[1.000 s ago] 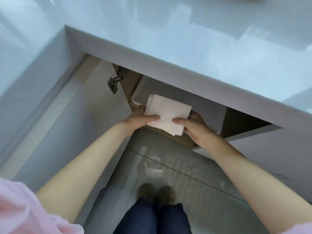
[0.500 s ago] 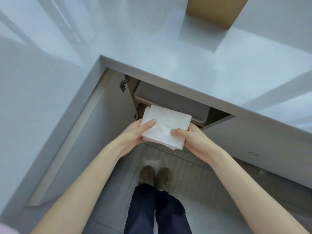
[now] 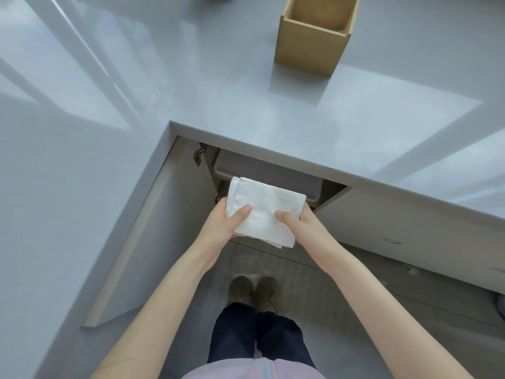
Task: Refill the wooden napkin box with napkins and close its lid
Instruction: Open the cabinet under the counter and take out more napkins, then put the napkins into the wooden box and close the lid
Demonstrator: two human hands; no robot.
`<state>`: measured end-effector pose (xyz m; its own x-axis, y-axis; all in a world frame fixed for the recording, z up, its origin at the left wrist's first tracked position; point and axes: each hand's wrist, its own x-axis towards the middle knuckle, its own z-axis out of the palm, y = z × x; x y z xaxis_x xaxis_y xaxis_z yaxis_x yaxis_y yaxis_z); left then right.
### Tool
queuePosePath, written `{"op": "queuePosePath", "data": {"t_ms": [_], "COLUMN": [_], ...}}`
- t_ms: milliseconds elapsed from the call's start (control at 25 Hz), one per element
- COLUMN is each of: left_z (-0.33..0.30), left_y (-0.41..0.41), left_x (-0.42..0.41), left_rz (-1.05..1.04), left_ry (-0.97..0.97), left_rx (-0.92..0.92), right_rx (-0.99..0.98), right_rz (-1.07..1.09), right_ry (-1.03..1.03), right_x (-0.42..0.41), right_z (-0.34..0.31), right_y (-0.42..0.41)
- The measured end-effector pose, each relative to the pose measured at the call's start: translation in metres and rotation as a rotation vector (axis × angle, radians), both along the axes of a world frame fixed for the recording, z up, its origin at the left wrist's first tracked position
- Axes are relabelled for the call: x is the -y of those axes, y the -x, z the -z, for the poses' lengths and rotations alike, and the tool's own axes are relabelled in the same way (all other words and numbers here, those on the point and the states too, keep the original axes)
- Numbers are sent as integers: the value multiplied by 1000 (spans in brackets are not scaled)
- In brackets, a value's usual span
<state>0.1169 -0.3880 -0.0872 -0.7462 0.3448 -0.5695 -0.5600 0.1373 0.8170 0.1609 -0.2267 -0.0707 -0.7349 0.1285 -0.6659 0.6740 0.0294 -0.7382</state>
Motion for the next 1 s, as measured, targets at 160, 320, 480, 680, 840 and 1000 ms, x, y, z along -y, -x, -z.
{"op": "queuePosePath", "data": {"t_ms": [160, 320, 480, 680, 840, 1000], "left_z": [-28, -56, -82, -105, -110, -112], "left_y": [3, 9, 24, 43, 60, 84], "left_x": [3, 7, 10, 0, -19, -47], "left_rz": [-13, 62, 116, 135, 154, 156], "left_ry": [-55, -48, -36, 15, 63, 95], "left_rx": [-34, -92, -145, -217, -279, -307], "right_rx": [-41, -123, -175, -217, -240, -249], "right_rz": [85, 81, 99, 90, 100, 110], "right_ry": [183, 208, 29, -98, -124, -136], "right_x": [-14, -18, -15, -22, -39, -65], "right_z": [-27, -53, -78, -103, -109, -110], "right_y": [-5, -7, -1, 11, 24, 50]}}
